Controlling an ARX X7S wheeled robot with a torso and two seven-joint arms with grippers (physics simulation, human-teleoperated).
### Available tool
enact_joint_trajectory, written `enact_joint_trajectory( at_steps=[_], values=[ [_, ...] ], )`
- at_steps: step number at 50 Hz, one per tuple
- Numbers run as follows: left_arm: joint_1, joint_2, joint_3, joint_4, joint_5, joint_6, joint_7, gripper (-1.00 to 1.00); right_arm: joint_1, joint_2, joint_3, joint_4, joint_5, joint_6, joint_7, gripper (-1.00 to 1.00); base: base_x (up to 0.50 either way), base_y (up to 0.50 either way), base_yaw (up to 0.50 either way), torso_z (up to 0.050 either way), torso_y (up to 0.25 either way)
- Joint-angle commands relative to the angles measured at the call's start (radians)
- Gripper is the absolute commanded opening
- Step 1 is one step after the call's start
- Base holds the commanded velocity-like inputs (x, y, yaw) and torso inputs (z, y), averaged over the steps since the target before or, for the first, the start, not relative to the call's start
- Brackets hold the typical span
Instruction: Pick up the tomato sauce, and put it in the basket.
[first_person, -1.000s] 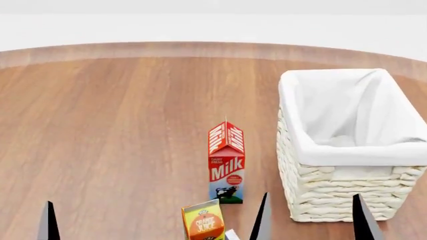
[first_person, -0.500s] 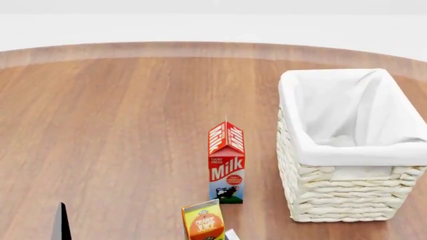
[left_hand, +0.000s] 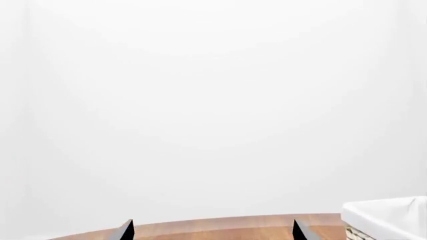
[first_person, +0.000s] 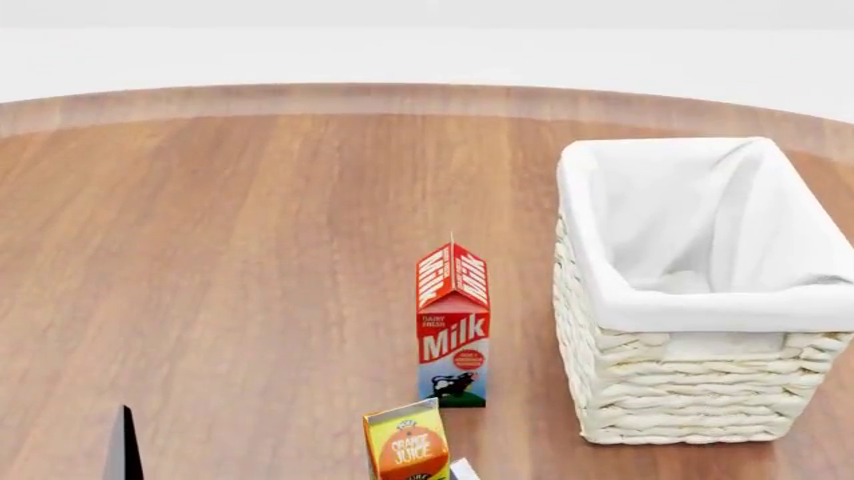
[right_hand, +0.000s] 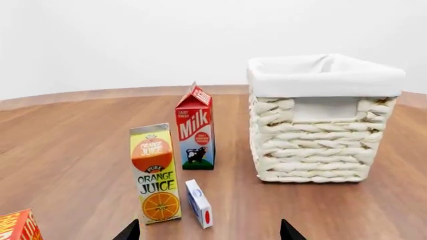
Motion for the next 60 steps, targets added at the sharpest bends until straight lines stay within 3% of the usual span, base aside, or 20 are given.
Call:
enact_joint_trajectory(
  at_steps=[1,29,45,60],
  values=[
    [-0.007,-0.006,0.011,-0.005,0.002,-0.003,-0.008,1.00,0.012,-0.023,-0.042,0.127,-0.016,-0.041,-0.020,1.00,0.00,0.00,0.00,0.000,0.000],
    [-0.011,-0.022,0.022,-0.008,0.001,-0.005,-0.030,1.00,0.067,-0.053,-0.081,0.311,-0.033,-0.091,-0.012,1.00,0.00,0.00,0.00,0.000,0.000],
    [-0.020,-0.029,0.028,-0.030,-0.006,-0.002,-0.039,1.00,0.226,-0.104,-0.090,0.549,-0.071,-0.172,0.021,1.00,0.00,0.00,0.00,0.000,0.000],
    [-0.024,-0.037,0.032,-0.036,-0.013,-0.001,-0.048,1.00,0.260,-0.107,-0.101,0.611,-0.073,-0.196,0.028,1.00,0.00,0.00,0.00,0.000,0.000]
  ],
)
